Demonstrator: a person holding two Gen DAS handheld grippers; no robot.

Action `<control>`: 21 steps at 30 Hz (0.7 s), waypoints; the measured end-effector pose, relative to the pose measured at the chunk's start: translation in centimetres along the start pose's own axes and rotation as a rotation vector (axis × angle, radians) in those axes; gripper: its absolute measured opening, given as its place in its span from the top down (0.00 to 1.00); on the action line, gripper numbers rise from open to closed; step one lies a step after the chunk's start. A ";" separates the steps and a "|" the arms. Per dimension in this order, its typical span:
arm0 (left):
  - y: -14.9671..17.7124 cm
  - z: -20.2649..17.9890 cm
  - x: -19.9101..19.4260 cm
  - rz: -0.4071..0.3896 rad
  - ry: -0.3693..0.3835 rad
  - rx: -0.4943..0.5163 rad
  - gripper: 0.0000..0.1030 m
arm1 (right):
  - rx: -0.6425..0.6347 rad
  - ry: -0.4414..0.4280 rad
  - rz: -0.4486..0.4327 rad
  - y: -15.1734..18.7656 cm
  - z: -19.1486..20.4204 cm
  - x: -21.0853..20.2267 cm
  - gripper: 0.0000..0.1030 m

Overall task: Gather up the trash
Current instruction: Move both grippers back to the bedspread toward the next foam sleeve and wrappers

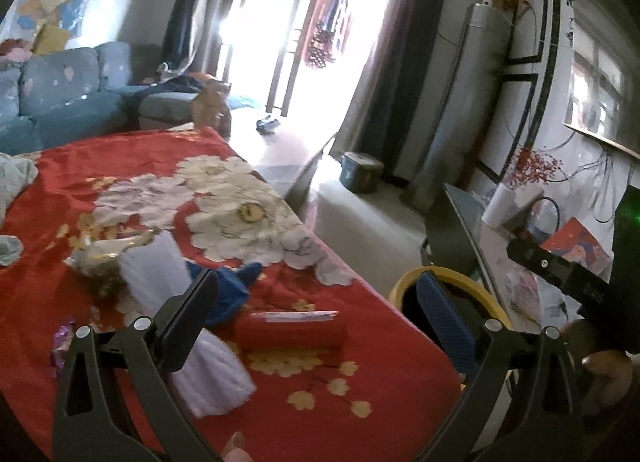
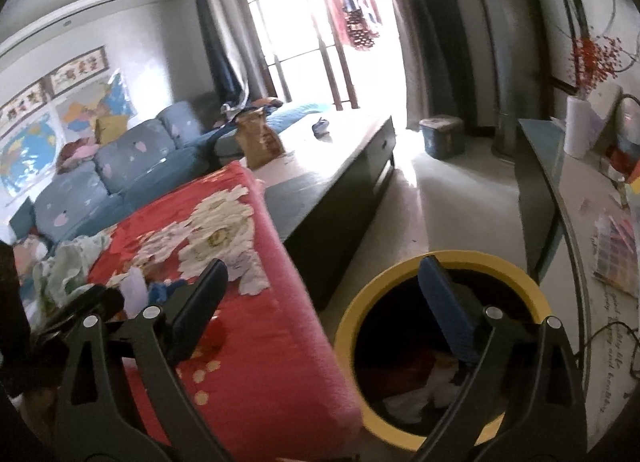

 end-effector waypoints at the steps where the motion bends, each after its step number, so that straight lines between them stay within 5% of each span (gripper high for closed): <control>1: 0.0 0.2 -0.2 -0.003 -0.004 -0.005 0.06 | -0.010 -0.009 0.002 0.1 0.5 0.0 0.15; 21: -1.2 8.7 -5.1 -0.093 -0.149 -0.141 0.06 | -0.189 -0.175 0.053 3.2 10.4 -0.7 0.14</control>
Point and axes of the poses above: each gripper's, at about its wrist camera, not at the fingertips, and x roughly the way its jaws point, z to its left, y to its underside, the point moved 6 cm from there along x, roughly the way its jaws point, and after that the axes turned 4 degrees about y, right-handed, at the moved point
